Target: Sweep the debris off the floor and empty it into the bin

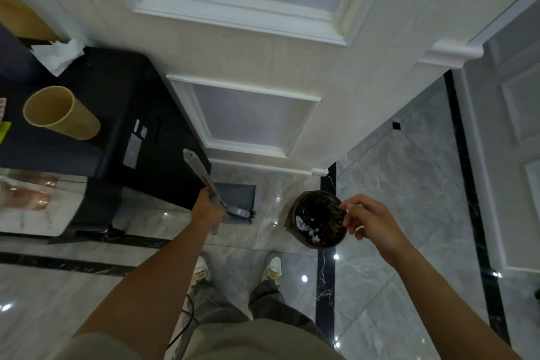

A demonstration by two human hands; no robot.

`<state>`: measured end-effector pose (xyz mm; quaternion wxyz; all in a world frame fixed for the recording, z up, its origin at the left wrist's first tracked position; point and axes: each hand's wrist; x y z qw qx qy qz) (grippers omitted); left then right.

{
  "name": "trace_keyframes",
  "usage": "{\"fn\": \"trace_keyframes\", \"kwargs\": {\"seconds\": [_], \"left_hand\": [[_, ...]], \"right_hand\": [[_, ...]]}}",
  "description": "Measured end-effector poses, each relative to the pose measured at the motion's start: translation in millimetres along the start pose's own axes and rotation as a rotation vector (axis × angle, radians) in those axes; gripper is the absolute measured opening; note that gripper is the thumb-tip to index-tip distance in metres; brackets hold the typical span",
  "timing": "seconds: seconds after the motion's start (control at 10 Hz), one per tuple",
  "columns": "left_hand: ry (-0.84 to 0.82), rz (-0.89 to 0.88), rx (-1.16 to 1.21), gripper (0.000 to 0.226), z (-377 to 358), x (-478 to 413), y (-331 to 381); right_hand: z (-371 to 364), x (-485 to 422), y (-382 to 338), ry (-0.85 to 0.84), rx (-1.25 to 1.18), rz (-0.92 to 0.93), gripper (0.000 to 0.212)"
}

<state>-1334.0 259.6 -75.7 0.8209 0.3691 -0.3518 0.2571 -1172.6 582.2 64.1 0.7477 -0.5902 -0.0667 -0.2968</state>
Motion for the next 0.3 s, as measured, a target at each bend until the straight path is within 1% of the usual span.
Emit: {"fn": "trace_keyframes", "kwargs": {"seconds": [0.1, 0.2, 0.3], "left_hand": [[0.005, -0.018, -0.025, 0.052, 6.3, 14.1, -0.8], [0.014, -0.064, -0.078, 0.053, 11.3, 30.9, -8.0], [0.008, -0.107, -0.126, 0.040, 14.6, 45.3, -20.6]], "right_hand": [[-1.7, -0.7, 0.7, -0.036, 0.006, 0.011, 0.021], [-5.0, -1.4, 0.5, -0.091, 0.019, 0.044, 0.021], [-9.2, -0.8, -5.6, -0.126, 0.032, 0.058, 0.022]]}}
Point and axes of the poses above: each hand's wrist, its own x-axis away from the middle knuckle, its own z-axis out of the back of the hand, y = z × x, and after that the axes turned 11 degrees about z, right-handed
